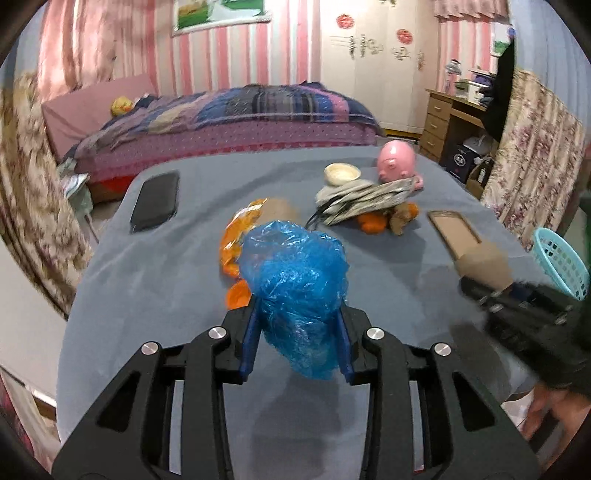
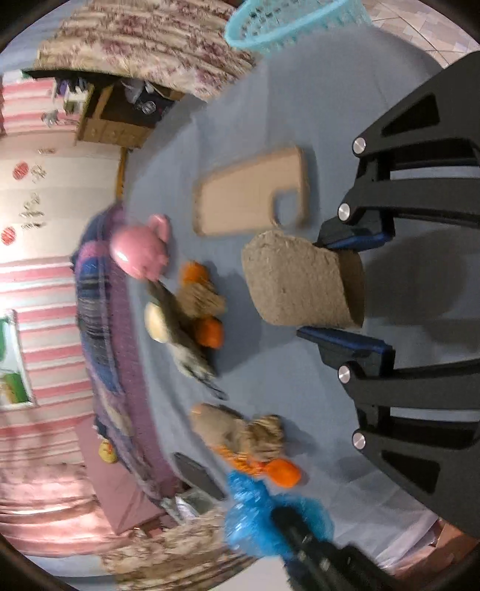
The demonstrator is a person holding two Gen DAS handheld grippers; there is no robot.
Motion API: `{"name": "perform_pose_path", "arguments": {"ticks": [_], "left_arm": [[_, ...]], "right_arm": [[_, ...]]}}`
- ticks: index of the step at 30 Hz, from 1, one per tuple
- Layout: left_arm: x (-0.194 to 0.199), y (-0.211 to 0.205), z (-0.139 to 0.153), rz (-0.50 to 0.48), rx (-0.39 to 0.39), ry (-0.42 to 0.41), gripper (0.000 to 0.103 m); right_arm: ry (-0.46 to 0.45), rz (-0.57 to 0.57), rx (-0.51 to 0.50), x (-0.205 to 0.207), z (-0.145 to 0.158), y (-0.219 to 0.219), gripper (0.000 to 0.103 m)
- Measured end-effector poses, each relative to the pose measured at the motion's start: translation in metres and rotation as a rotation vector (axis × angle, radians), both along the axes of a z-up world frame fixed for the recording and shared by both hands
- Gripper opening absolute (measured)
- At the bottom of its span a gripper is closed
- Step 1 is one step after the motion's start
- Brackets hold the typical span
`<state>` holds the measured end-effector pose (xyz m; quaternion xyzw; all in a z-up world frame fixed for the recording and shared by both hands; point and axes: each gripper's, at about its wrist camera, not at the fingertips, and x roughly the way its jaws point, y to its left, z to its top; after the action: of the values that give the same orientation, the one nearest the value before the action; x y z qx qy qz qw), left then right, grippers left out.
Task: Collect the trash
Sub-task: 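Carry both items to the blue basket and open both grippers to drop them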
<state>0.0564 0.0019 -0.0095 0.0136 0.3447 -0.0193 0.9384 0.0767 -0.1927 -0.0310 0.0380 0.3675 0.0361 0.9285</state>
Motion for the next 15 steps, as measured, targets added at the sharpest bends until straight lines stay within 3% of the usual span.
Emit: {"name": "perform_pose_path", "arguments": {"ticks": [7, 15], "left_arm": [[0.017, -0.069, 0.024, -0.123, -0.064, -0.011, 0.033], [0.034, -0.202, 0.026, -0.326, -0.099, -0.042, 0.033]], "right_arm": [[-0.111, -0.097, -0.067, -0.021, 0.046, -0.099, 0.037], [-0.154, -0.308, -0.074, -0.052, 0.059, -0.249, 0.037]]}}
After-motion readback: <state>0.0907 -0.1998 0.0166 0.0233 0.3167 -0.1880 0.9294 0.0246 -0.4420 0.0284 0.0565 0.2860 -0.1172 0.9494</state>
